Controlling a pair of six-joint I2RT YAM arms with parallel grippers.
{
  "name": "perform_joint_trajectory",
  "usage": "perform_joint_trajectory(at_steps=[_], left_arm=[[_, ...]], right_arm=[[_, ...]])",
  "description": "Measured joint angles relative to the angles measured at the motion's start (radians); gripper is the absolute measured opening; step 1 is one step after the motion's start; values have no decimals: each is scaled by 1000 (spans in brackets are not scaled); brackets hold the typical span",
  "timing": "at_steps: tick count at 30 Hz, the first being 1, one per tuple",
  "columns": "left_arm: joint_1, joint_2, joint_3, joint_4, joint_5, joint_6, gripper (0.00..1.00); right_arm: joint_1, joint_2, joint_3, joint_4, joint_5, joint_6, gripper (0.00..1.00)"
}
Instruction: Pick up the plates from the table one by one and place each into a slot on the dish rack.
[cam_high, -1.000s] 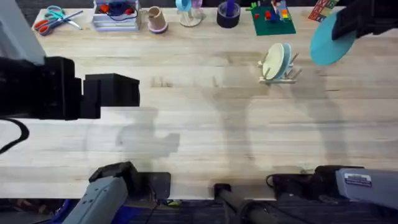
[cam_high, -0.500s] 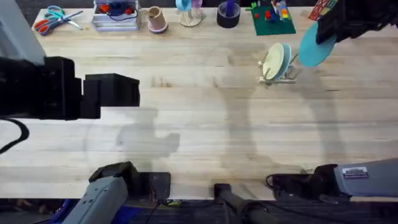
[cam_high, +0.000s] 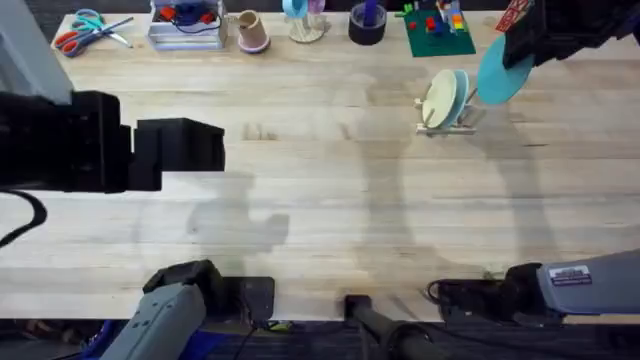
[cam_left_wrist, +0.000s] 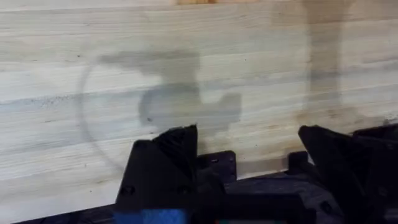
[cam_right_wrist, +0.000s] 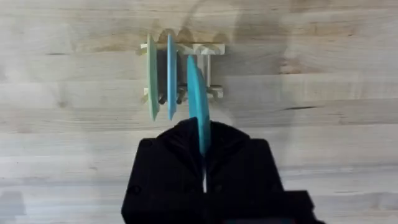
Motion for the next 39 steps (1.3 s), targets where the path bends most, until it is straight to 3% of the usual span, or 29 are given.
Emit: perform_joint_trajectory(at_steps=[39], left_arm=[[0,0,0,0,0,0,994]], right_arm=[[0,97,0,45,0,0,29]])
